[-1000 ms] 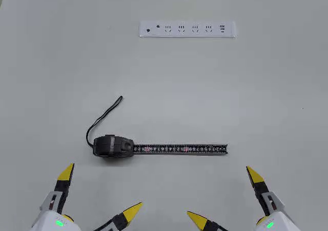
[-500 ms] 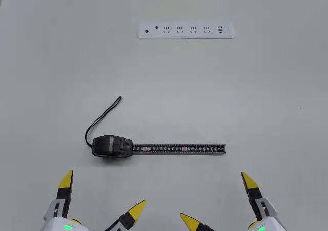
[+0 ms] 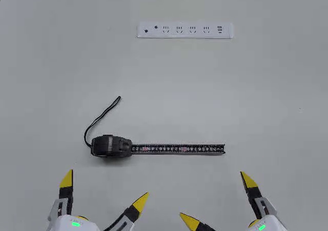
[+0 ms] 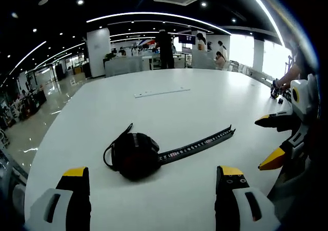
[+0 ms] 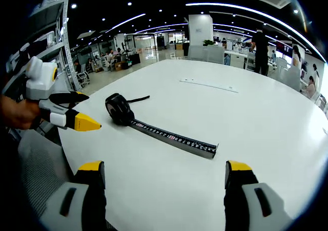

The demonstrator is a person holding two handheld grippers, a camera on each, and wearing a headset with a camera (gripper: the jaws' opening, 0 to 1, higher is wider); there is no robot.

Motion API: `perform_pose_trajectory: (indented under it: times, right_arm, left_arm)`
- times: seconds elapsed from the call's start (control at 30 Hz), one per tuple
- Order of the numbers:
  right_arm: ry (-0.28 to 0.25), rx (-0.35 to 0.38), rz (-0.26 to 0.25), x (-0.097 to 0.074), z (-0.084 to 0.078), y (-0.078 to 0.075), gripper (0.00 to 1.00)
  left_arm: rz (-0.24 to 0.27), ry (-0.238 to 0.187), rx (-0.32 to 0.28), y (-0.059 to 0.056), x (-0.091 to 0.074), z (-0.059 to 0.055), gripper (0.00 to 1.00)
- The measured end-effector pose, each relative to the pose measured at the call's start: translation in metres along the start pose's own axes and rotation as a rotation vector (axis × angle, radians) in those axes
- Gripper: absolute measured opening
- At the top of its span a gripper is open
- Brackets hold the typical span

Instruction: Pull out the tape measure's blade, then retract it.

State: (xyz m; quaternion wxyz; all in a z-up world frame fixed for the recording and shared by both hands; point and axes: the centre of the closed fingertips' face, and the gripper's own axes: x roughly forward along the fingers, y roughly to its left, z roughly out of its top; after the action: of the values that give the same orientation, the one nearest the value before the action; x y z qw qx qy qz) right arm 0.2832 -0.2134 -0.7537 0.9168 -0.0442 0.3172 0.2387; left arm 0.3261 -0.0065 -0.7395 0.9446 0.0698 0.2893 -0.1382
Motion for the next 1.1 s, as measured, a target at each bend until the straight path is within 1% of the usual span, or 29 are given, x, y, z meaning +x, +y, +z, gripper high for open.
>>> perform_pose_trajectory:
  times: [0.03,0.13,0.33,0.37,0.43,0.53,0.63,0.77,0.83,0.87,0.9,0.97,1.0,1.1]
  right_arm:
    - [-0.002,-0.005,0.004,0.000,0.001,0.000,0.99]
    - [-0.004,0.001,0.015,0.001,0.001,-0.001,0.99]
    - [-0.009,-0.042,0.047,0.003,0.002,-0.006,0.97]
    - [-0.006,-0.051,0.064,0.004,0.002,-0.005,0.97]
    - [-0.017,-0.064,0.076,0.005,0.004,-0.009,0.97]
    - [-0.005,-0.076,0.095,0.006,0.003,-0.012,0.96]
    - [-0.003,-0.077,0.100,0.006,0.003,-0.013,0.95]
    - [-0.002,-0.148,0.177,0.010,0.002,-0.020,0.93]
    - [0.002,-0.176,0.204,0.014,0.003,-0.023,0.91]
    - [0.006,-0.190,0.233,0.015,0.002,-0.023,0.90]
    - [0.008,-0.200,0.234,0.017,0.002,-0.025,0.90]
    - [0.007,-0.240,0.260,0.020,0.002,-0.027,0.88]
    - [0.008,-0.244,0.269,0.021,0.002,-0.029,0.87]
    - [0.011,-0.264,0.303,0.025,-0.001,-0.033,0.84]
  left_arm:
    - [0.013,-0.001,-0.005,0.001,0.001,0.001,1.00]
    - [0.027,-0.003,-0.020,0.002,0.002,0.001,1.00]
    - [0.071,0.009,-0.038,0.009,0.008,0.001,1.00]
    - [0.074,0.006,-0.039,0.010,0.010,0.002,1.00]
    - [0.084,0.007,-0.040,0.011,0.013,0.003,1.00]
    - [0.087,0.006,-0.046,0.011,0.017,0.005,1.00]
    - [0.088,0.006,-0.047,0.011,0.017,0.005,1.00]
    - [0.110,0.009,-0.055,0.013,0.023,0.004,1.00]
    - [0.129,0.007,-0.067,0.017,0.026,0.004,1.00]
    - [0.136,0.005,-0.077,0.018,0.028,0.004,1.00]
    - [0.137,0.004,-0.084,0.019,0.030,0.004,1.00]
    - [0.144,0.007,-0.088,0.020,0.034,0.004,0.99]
    - [0.149,0.007,-0.096,0.021,0.035,0.005,0.99]
    - [0.154,0.004,-0.097,0.022,0.039,0.006,0.99]
